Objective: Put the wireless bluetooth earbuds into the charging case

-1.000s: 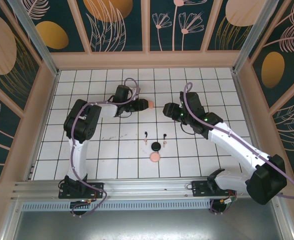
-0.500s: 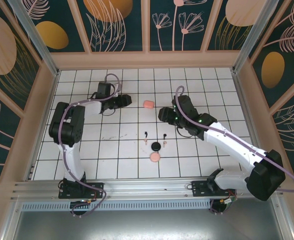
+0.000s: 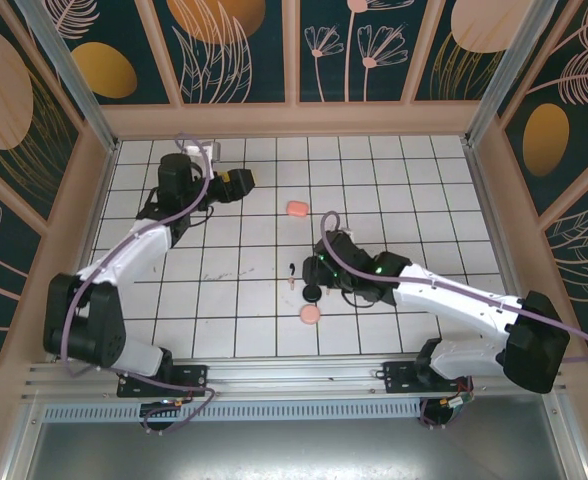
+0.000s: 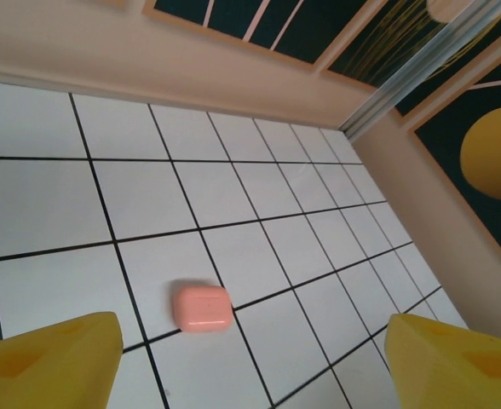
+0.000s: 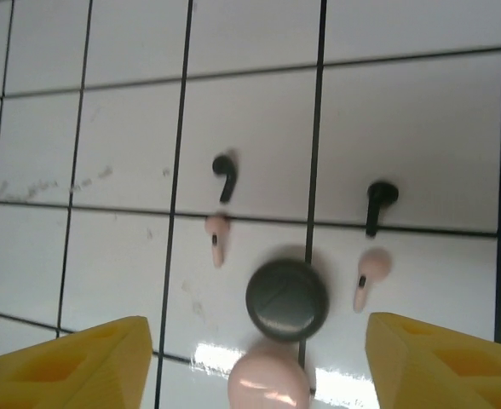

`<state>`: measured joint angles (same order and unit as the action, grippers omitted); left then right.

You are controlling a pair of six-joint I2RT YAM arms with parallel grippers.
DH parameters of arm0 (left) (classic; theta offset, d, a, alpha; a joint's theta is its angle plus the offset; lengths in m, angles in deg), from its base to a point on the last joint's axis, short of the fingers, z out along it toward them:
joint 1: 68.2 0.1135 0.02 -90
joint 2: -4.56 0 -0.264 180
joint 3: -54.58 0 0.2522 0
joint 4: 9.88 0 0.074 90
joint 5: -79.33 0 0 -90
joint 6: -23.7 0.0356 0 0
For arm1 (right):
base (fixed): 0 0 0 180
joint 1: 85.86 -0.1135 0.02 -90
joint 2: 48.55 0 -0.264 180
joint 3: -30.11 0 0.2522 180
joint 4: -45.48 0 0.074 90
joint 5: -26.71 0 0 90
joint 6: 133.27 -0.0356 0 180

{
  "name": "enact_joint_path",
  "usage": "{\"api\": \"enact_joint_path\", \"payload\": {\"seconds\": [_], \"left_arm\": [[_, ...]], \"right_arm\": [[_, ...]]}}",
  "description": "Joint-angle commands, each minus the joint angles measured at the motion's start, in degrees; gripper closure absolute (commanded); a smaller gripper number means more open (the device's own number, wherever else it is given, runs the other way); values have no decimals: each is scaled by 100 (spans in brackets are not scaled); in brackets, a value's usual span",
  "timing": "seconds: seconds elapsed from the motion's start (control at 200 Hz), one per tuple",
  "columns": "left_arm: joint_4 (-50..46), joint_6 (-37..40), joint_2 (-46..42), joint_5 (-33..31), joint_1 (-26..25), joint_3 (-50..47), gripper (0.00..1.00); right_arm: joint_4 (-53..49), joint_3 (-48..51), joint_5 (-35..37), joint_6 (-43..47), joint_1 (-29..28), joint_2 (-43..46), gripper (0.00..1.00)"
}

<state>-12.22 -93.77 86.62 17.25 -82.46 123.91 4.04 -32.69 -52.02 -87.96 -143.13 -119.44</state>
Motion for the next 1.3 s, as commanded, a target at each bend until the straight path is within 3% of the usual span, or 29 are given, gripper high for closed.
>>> {"api": "enact_joint_path", "payload": {"seconds": [0.0, 0.01, 0.035, 0.055, 0.21, 0.4, 0.616, 0.721, 0.871, 1.006, 1.291], "left_arm": [[278, -174, -659, -210, -9, -464, 19], [298, -192, -714, -237, -9, -507, 18], [344, -238, -850, -326, -10, -600, 4], [398, -296, -960, -410, -9, -679, 2], [665, -793, -1700, -1157, -13, -1250, 1], [691, -1315, -2299, -1702, -14, -1828, 1], [1124, -1247, -2646, -1397, -12, -2505, 1], [849, -1228, -2678, -1594, -10, -2451, 1], [845, -1282, -2772, -1863, -8, -2529, 1], [450, -1036, -2820, -1817, -14, -2293, 1], [274, -981, -3050, -2103, -14, -2271, 1]], "right_arm": [[-388, 140, 366, -500, -442, 103, 29], [-387, 153, 367, -522, -477, 98, 28], [-391, 164, 384, -574, -572, 79, 28], [-403, 158, 399, -620, -645, 57, 28], [-617, 74, 610, -1004, -1065, -154, 27], [-656, 33, 765, -1413, -1098, -313, 28], [-900, -383, 859, -1688, -1069, -874, 29], [-964, -722, 827, -1126, -1049, -1231, 31], [-1121, -1136, 791, 424, -866, -1668, 31], [-982, -1200, 318, 1669, -520, -1709, 32], [-1161, -1423, -589, 2989, 201, -1839, 32]]}}
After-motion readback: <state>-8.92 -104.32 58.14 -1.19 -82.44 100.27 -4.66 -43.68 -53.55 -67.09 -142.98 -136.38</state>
